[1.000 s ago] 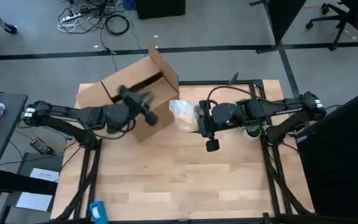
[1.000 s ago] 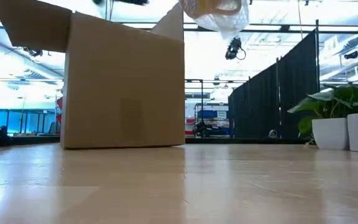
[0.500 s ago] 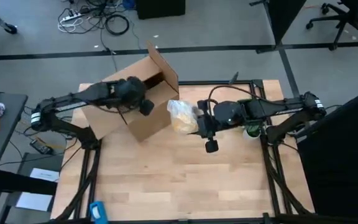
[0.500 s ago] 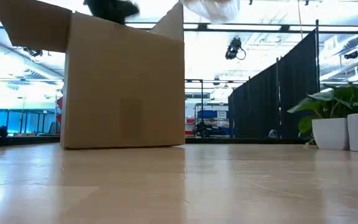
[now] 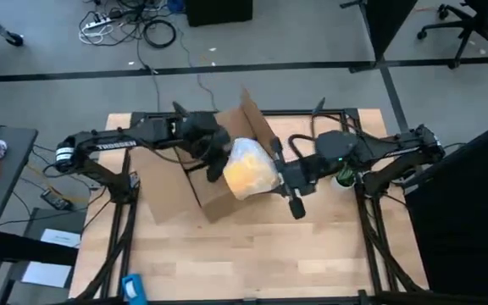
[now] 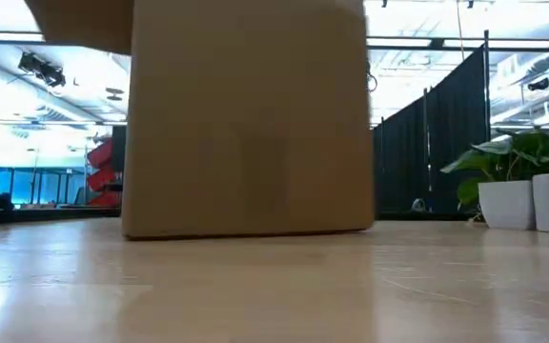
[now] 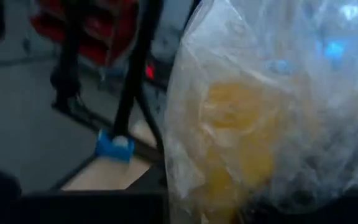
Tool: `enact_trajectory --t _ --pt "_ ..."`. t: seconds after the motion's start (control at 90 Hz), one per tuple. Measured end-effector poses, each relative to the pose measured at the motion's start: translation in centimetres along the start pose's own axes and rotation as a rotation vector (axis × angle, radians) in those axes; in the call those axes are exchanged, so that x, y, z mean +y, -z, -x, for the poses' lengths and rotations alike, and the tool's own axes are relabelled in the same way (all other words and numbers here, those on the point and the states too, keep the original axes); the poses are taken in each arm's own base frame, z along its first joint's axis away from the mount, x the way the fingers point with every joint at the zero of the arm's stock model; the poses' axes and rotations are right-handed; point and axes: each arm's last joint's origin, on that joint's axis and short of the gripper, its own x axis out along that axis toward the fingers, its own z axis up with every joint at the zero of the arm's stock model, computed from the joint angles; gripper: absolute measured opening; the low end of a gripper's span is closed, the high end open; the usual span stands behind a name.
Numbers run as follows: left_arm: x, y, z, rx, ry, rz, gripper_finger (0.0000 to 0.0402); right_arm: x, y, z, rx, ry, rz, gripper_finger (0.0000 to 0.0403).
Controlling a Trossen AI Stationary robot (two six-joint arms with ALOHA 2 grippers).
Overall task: Wrap mug
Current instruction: Put the wrapped yellow mug into the box
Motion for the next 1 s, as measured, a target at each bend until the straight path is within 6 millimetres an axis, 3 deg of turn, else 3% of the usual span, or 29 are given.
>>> enact_trajectory --t 0.1,0.2,0.322,0.4,0.511,0.6,0.778,1.0 --pt "-1.8 -1.2 0.0 -0.111 0.115 -0.088 0.0 -0.4 -1.4 -0.5 -0.17 -0.027 0.029 0.0033" --pt "-3.3 -2.9 1.7 -0.153 0.133 -0.126 0.0 -0.3 -1.5 -1.6 -0.262 -0.064 0.046 0.0033" --pt "-6.1 -5.0 6.8 -0.188 0.081 -0.243 0.0 0.0 0.3 -3.9 -0.223 -0.04 0.085 0.0033" --pt "-7.5 -5.6 11.1 -0.206 -0.087 -0.326 0.0 -0.4 2.2 -5.7 -0.151 0.054 0.113 0.0033" --pt "-8.4 -5.5 16.5 -0.273 -0.502 -0.328 0.0 -1.2 5.7 -8.5 -0.065 0.147 0.111 0.0033" --pt "-8.6 -4.9 19.0 -0.343 -0.722 -0.244 0.0 -2.0 9.0 -10.5 0.039 0.238 0.102 0.0033" --pt "-7.7 -2.8 19.9 -0.262 -0.914 -0.177 0.0 -3.5 15.5 -11.9 0.39 0.404 0.094 0.0033" --pt "-5.0 -0.7 17.4 -0.063 -1.092 -0.143 0.0 -3.4 18.8 -10.0 0.84 0.521 0.118 0.0031"
